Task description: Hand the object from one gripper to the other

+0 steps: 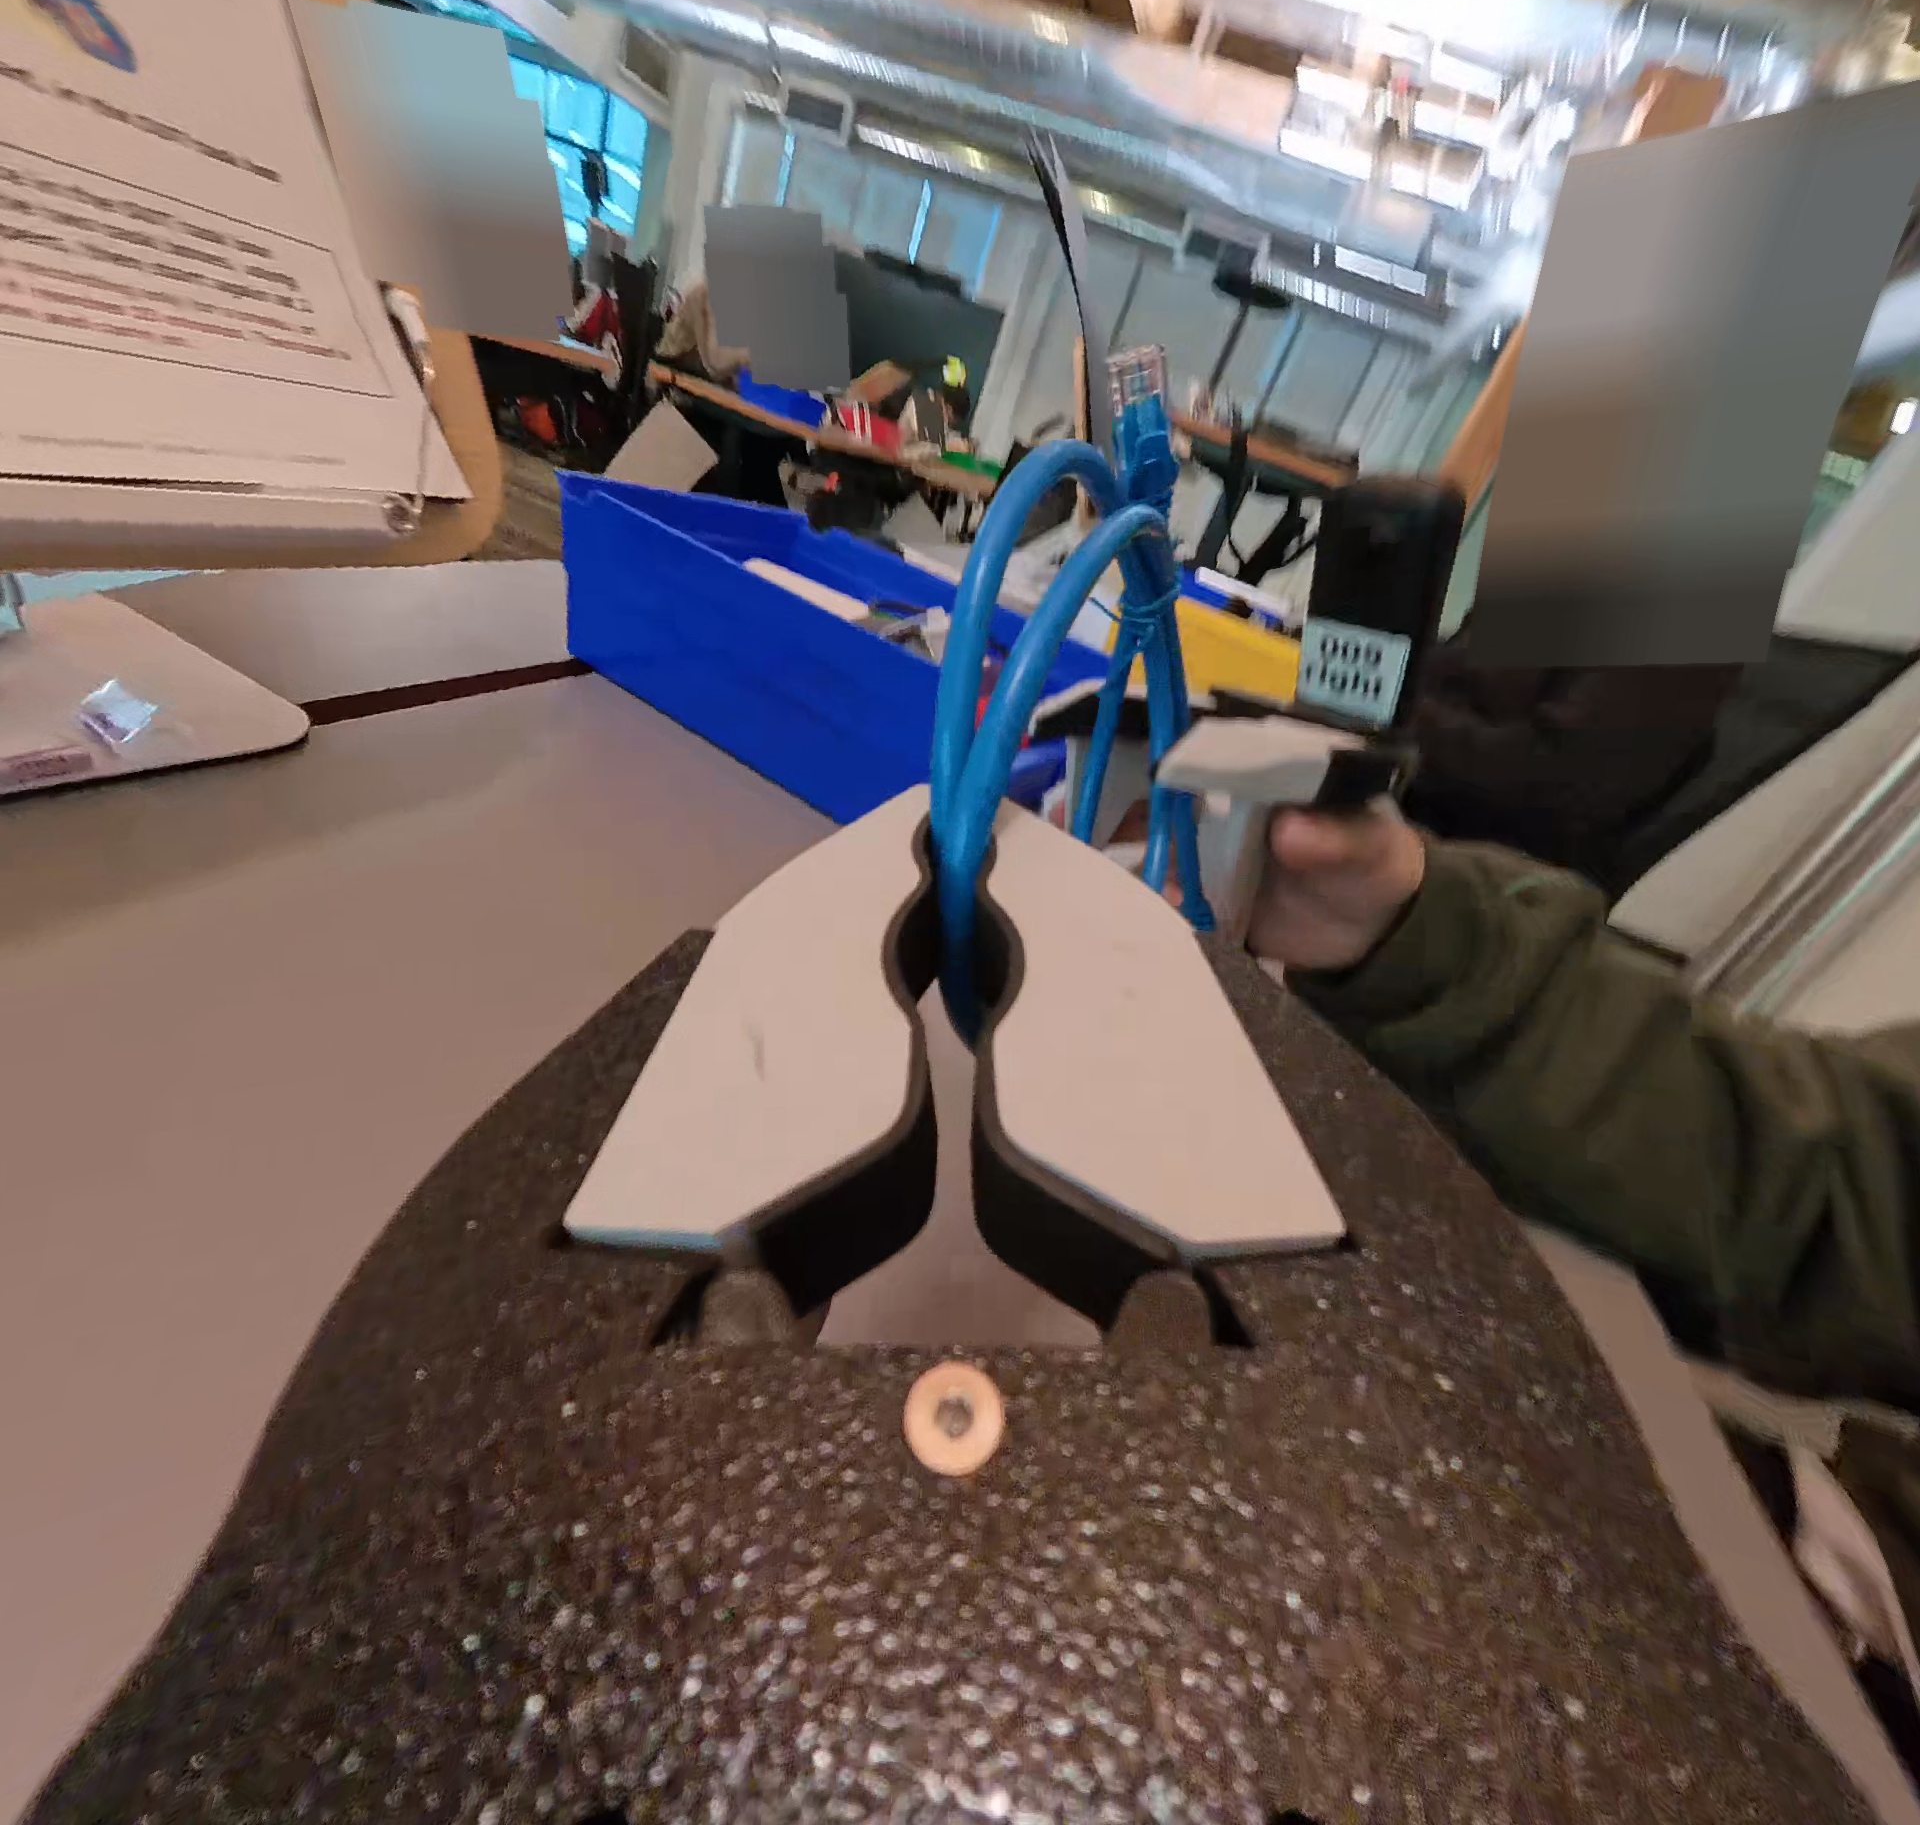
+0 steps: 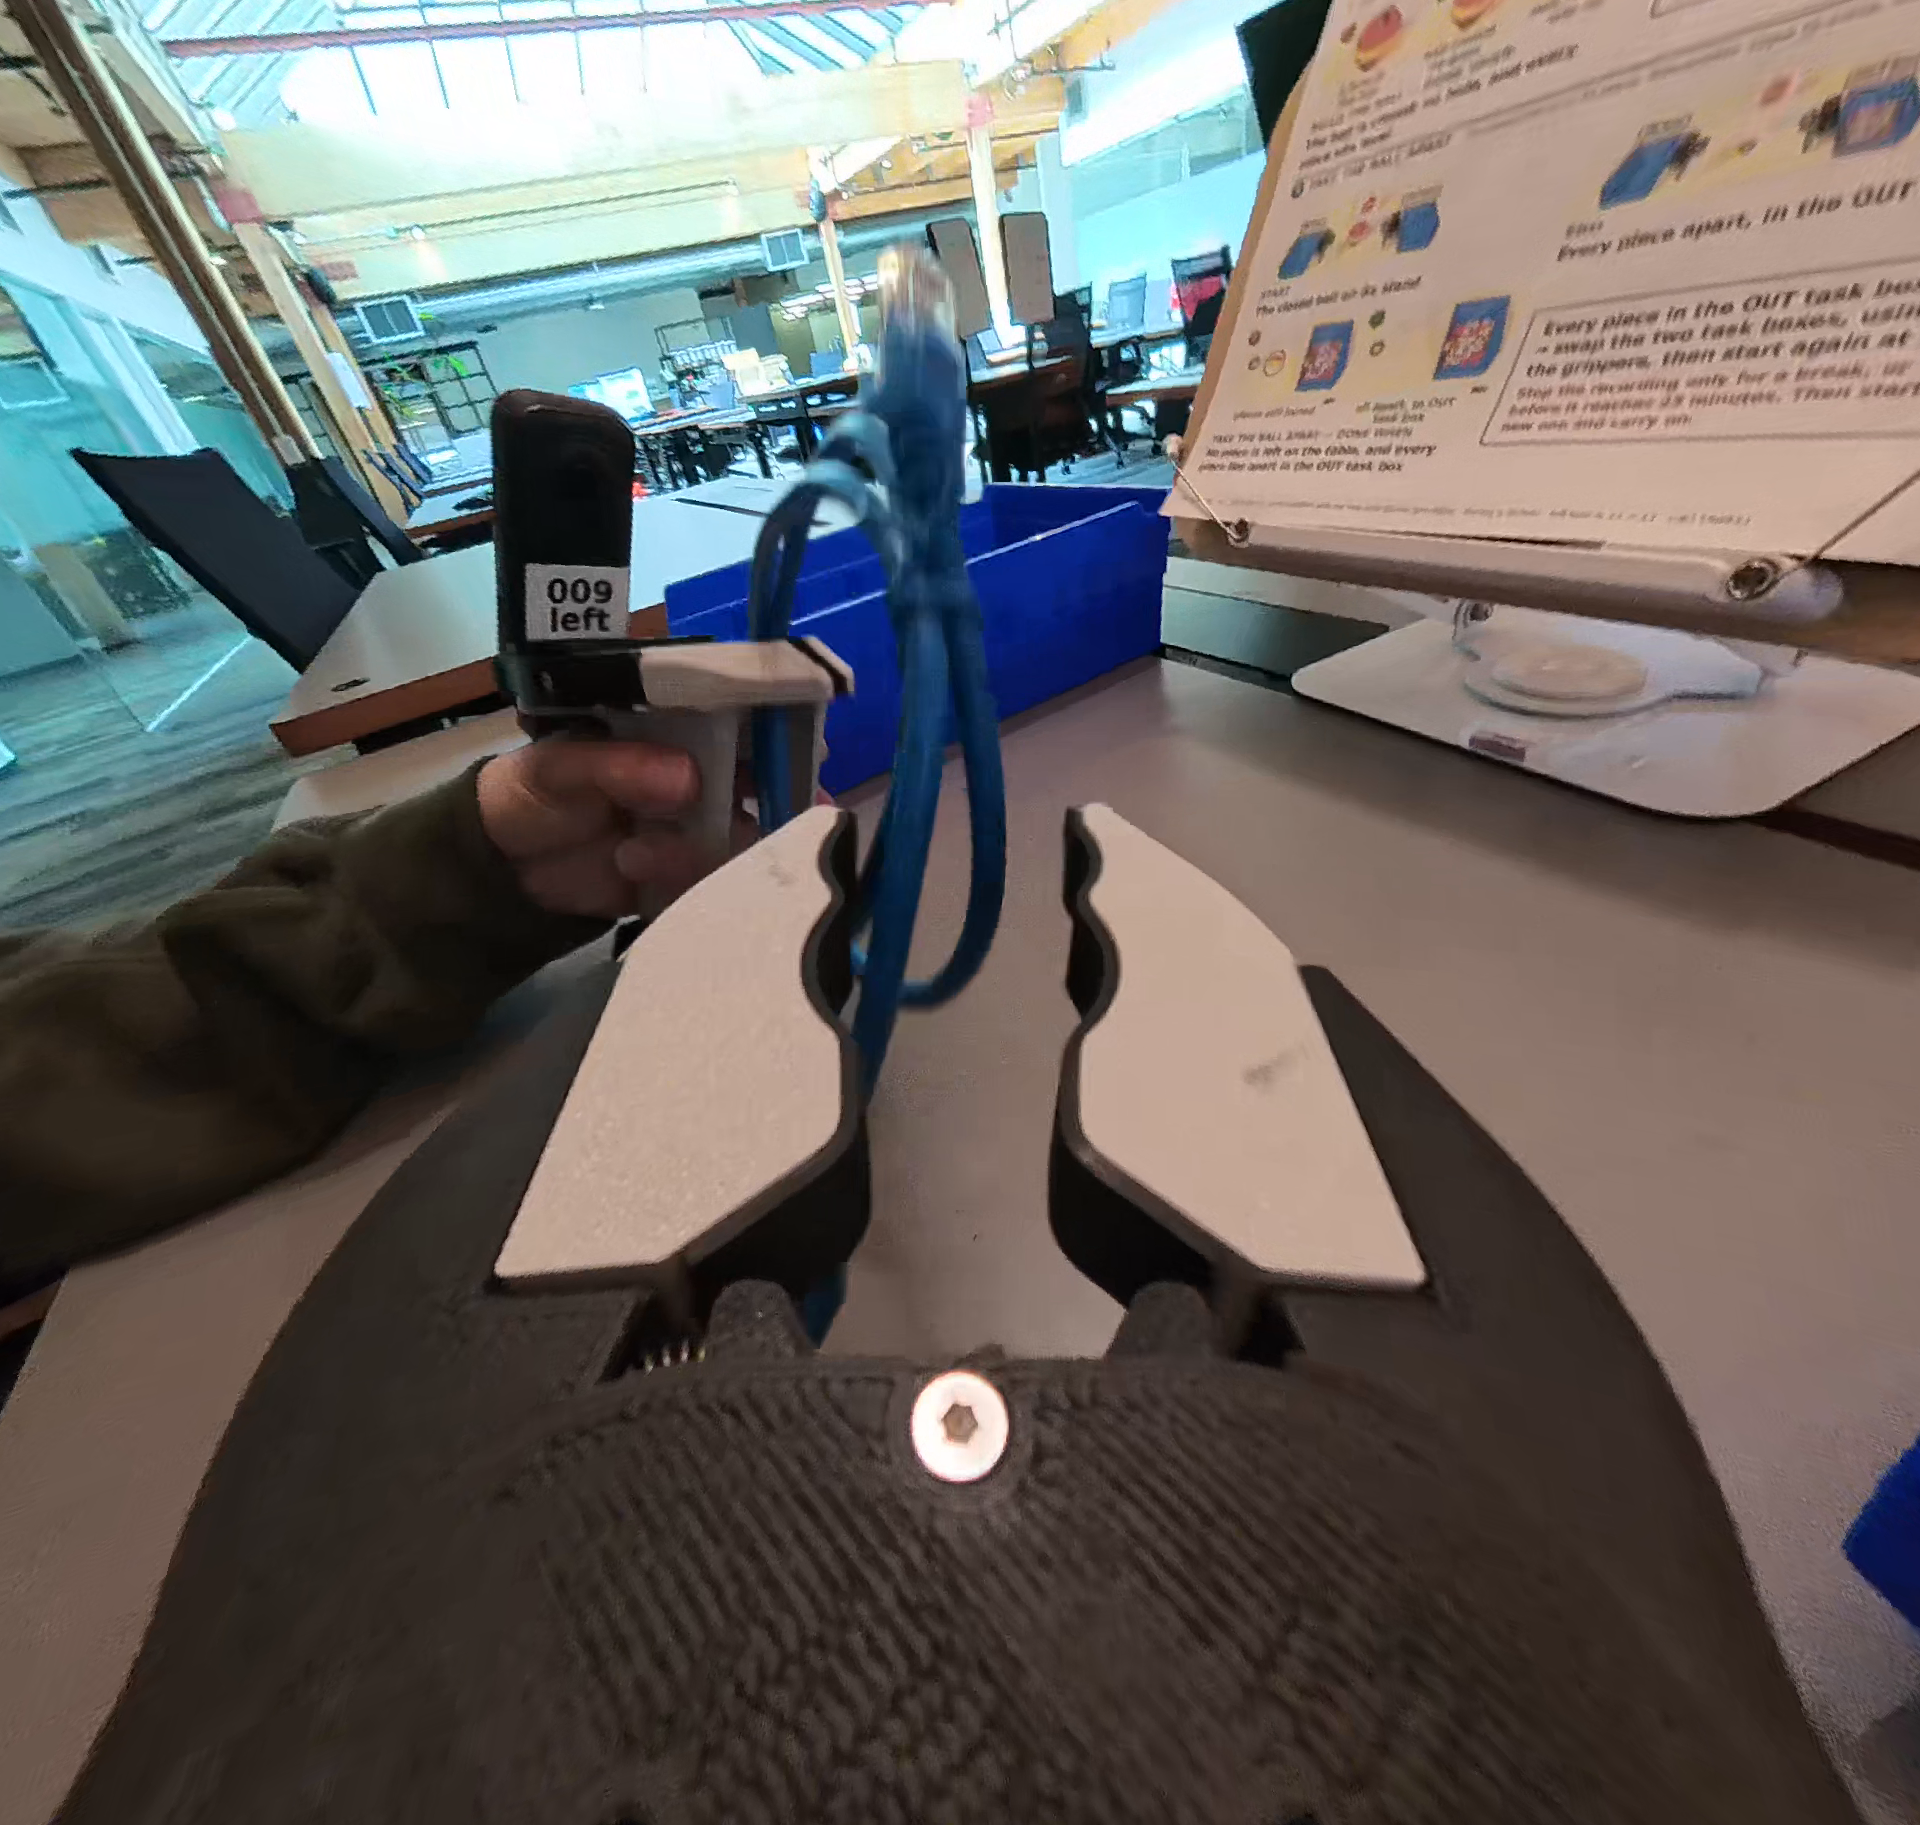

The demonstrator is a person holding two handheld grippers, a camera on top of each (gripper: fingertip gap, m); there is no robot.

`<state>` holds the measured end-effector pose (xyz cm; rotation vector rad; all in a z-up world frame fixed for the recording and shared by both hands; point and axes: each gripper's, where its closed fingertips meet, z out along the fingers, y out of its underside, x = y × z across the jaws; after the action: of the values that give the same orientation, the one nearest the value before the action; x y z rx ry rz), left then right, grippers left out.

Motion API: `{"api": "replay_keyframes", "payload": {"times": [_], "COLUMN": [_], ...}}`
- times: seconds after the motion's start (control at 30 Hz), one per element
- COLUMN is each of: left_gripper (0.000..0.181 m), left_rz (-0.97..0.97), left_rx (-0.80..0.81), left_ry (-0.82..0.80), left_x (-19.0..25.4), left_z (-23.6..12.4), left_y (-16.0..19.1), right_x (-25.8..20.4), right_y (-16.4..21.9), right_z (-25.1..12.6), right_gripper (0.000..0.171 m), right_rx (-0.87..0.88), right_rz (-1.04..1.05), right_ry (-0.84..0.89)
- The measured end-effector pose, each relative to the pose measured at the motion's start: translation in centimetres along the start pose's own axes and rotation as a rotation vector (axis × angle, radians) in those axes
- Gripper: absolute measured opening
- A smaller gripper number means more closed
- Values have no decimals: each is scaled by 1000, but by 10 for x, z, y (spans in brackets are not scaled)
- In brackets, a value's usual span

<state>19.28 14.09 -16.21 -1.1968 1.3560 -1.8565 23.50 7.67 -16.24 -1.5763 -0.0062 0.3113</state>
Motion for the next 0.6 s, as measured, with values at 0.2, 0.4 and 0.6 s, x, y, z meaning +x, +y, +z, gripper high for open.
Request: {"api": "replay_keyframes", "payload": {"times": [0.2, 0.4, 0.6], "left_gripper": [0, 1, 39], "left_rz": [-111, -97, 193], "left_rx": [78, 40, -132], "left_ry": [6, 88, -13], "left_x": [-4, 12, 6], "left_z": [-1, 7, 6], "left_y": [-5, 4, 19], "right_x": [-2, 10, 13], "right_y": [1, -7, -12], "right_z": [5, -4, -11], "right_gripper": [32, 15, 12], "right_rx": [27, 40, 7], "right_rz": [-15, -34, -95], "right_ry": [27, 94, 98]}}
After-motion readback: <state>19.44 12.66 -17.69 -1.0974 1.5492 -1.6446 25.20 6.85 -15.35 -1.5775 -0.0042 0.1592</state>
